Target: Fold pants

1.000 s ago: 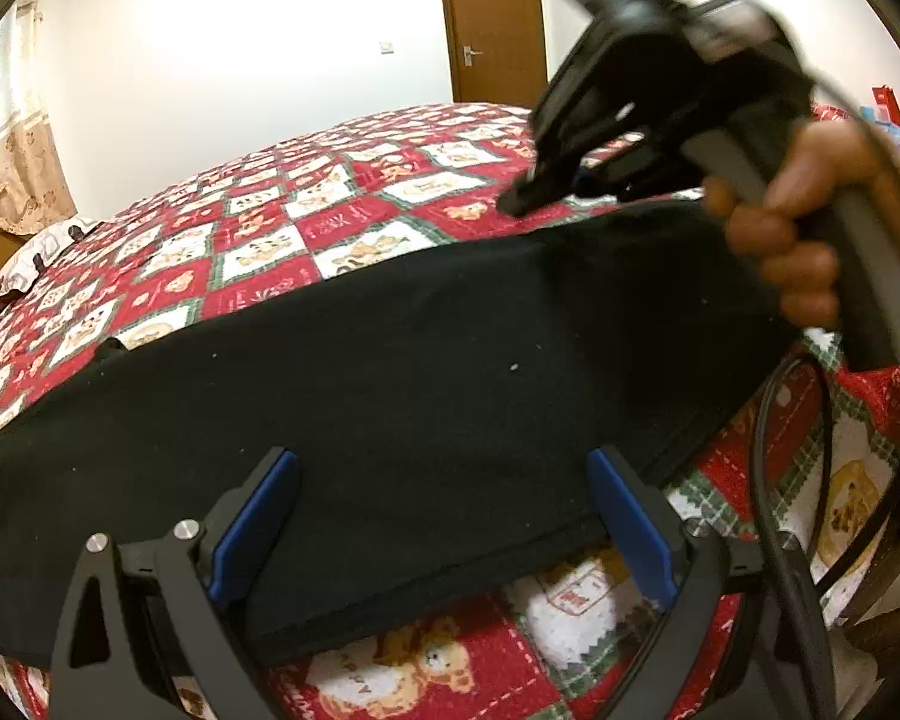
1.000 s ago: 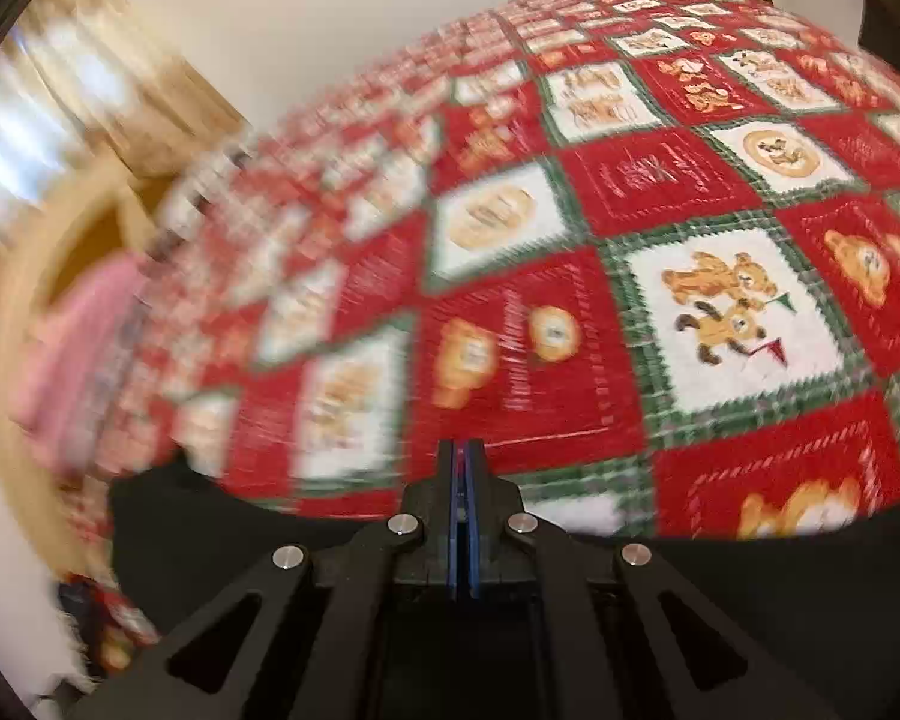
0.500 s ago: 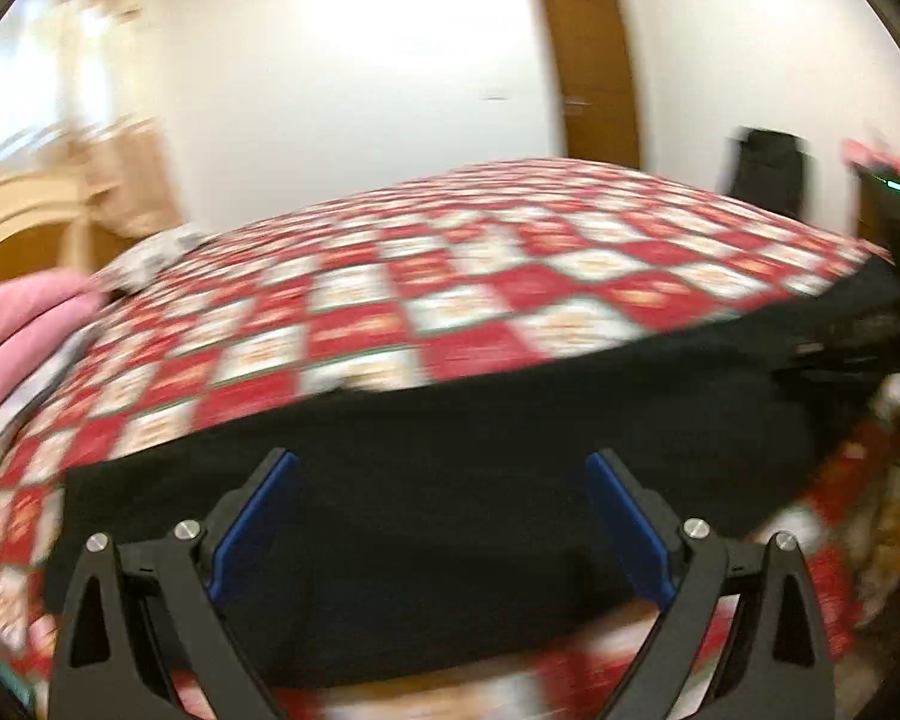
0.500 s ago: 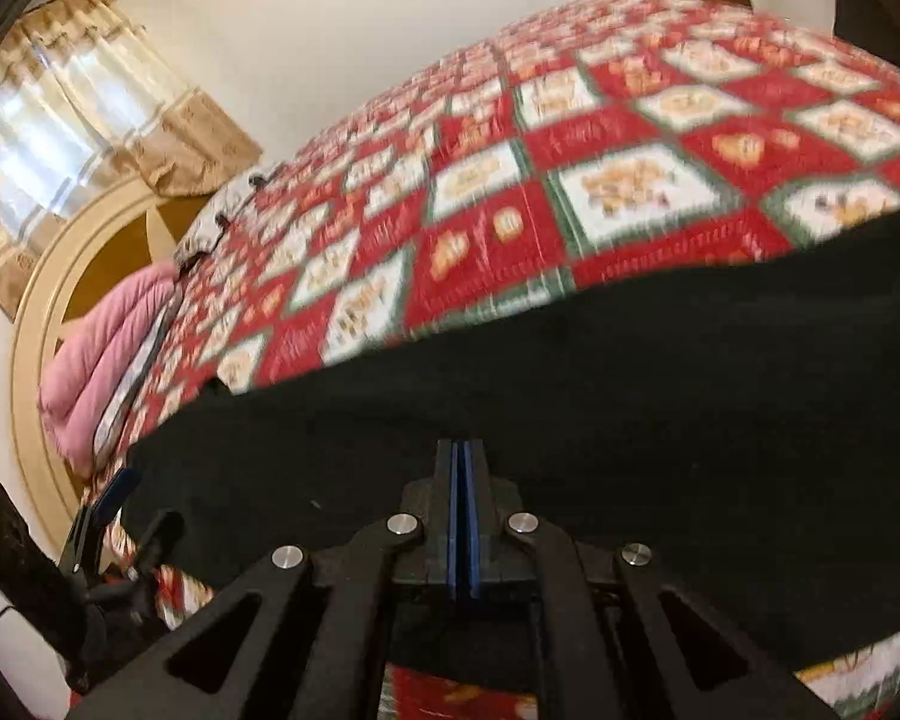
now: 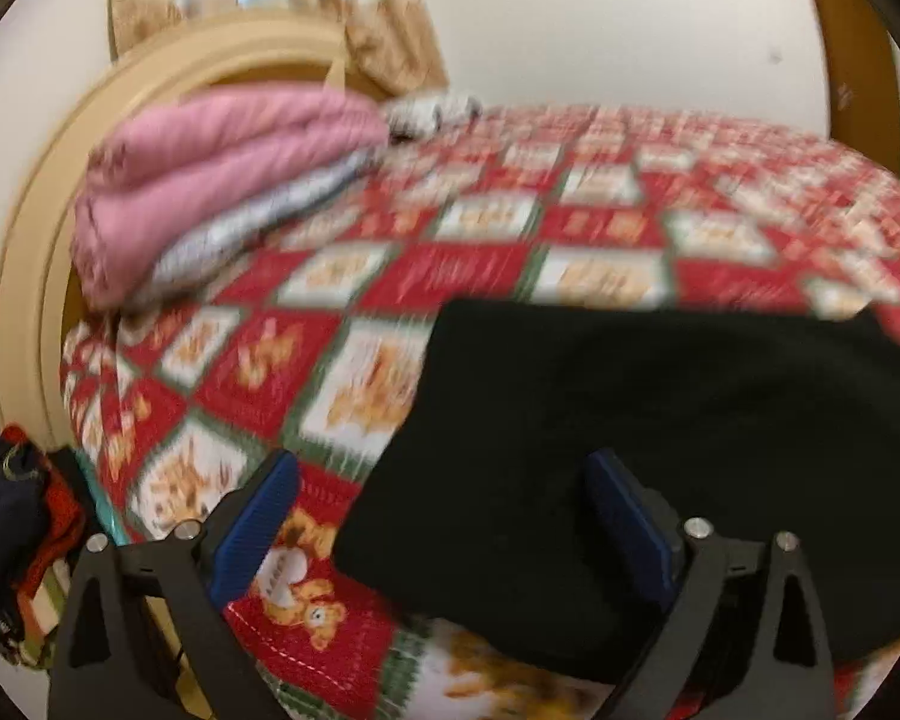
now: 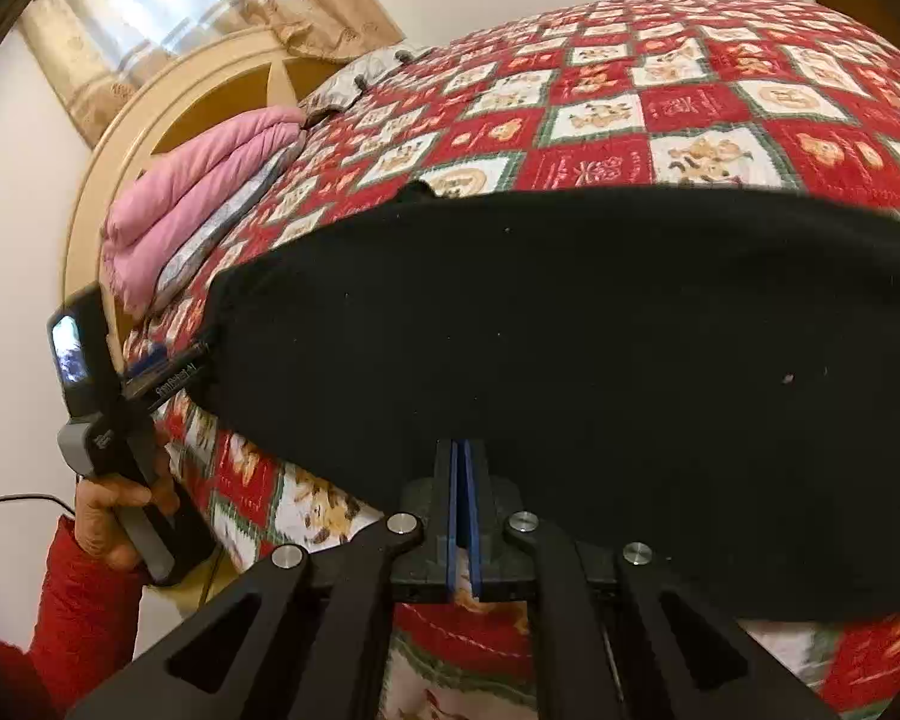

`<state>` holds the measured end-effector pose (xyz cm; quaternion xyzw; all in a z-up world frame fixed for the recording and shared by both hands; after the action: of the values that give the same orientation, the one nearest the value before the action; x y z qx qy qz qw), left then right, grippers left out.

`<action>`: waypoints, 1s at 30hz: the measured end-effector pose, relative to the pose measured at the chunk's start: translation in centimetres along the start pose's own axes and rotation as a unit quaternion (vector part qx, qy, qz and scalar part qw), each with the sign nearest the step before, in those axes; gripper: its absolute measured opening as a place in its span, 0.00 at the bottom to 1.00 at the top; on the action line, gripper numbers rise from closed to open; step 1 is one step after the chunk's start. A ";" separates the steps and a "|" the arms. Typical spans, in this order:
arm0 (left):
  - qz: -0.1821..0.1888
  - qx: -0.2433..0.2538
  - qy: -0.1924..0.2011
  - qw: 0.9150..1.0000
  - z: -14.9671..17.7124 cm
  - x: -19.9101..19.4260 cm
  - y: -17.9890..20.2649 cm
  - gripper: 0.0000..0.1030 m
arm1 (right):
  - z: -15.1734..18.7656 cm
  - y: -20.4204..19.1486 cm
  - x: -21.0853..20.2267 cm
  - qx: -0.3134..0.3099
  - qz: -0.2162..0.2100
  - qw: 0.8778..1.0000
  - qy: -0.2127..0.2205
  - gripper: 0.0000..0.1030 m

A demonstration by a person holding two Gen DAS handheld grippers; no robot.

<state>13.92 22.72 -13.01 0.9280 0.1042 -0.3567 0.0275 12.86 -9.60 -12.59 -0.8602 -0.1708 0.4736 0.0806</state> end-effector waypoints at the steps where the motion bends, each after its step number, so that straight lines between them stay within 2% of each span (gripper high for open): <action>1: 0.016 -0.028 0.009 0.999 0.2 0.0 -0.8 1.00 | 0.2 0.0 0.1 0.007 -0.002 1.000 0.011 0.03; 3: 0.033 -0.063 0.004 0.997 0.7 -0.1 -1.3 1.00 | 0.8 0.6 0.1 0.026 -0.016 0.999 0.024 0.03; 5: 0.030 -0.071 0.003 0.997 0.7 -0.3 -1.0 1.00 | 0.8 0.8 0.1 0.034 -0.021 0.999 0.023 0.03; 8: 0.018 -0.042 0.010 0.999 0.2 -1.4 0.7 1.00 | 0.7 -0.1 -0.4 0.002 0.000 1.000 0.020 0.03; 10: 0.038 -0.017 0.024 0.999 -0.4 -2.6 2.9 1.00 | 0.0 -0.3 -1.4 -0.009 0.012 1.000 0.024 0.03; 13: 0.070 0.023 0.041 0.996 -1.4 -3.8 6.3 1.00 | -1.5 1.6 -4.8 0.013 0.051 0.994 0.092 0.03; 14: 0.092 0.041 0.043 0.994 -1.7 -4.2 8.0 1.00 | -2.1 2.9 -6.3 0.021 0.076 0.990 0.120 0.03; 16: 0.125 0.072 0.040 0.989 -2.0 -4.5 10.7 1.00 | -3.2 5.9 -8.7 0.031 0.125 0.980 0.149 0.03; 18: 0.151 0.092 0.033 0.984 -1.9 -4.4 13.4 1.00 | -3.7 9.3 -10.4 0.054 0.170 0.972 0.153 0.03; 20: 0.184 0.110 0.022 0.977 -1.5 -4.3 16.0 1.00 | -3.4 13.9 -12.5 0.103 0.212 0.959 0.158 0.03; 22: 0.192 0.131 0.020 0.972 -0.9 -4.4 18.0 1.00 | -2.4 18.3 -14.2 0.151 0.249 0.944 0.154 0.04; 24: 0.193 0.150 0.016 0.970 -0.3 -4.2 19.5 1.00 | -1.4 21.2 -14.9 0.176 0.268 0.937 0.141 0.04; 26: 0.191 0.154 -0.002 0.969 0.7 -3.6 20.5 1.00 | 0.2 24.0 -14.6 0.203 0.267 0.936 0.104 0.05; 27: 0.189 0.150 -0.015 0.970 1.1 -3.1 20.5 1.00 | 0.8 25.0 -14.5 0.220 0.240 0.940 0.100 0.05; 28: 0.194 0.132 -0.010 0.972 1.3 -3.1 20.2 1.00 | 1.4 25.6 -14.7 0.238 0.215 0.941 0.106 0.05; 30: 0.209 0.098 -0.023 0.973 1.4 -2.9 19.4 1.00 | 1.4 25.8 -15.7 0.246 0.196 0.943 0.110 0.05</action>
<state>15.03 3.07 -12.51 0.9189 -0.1281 -0.3730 0.0128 9.55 -39.40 -8.68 -0.8766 0.1332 0.4102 0.2136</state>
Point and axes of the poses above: each gripper's, at about its wrist camera, not at the fingertips, and x roughly the way its jaws point, y to its right, z to its underside, the point moved 3 cm from there along x, roughly the way its jaws point, and after that the axes turned 14 degrees about z, right-handed, at the moved point
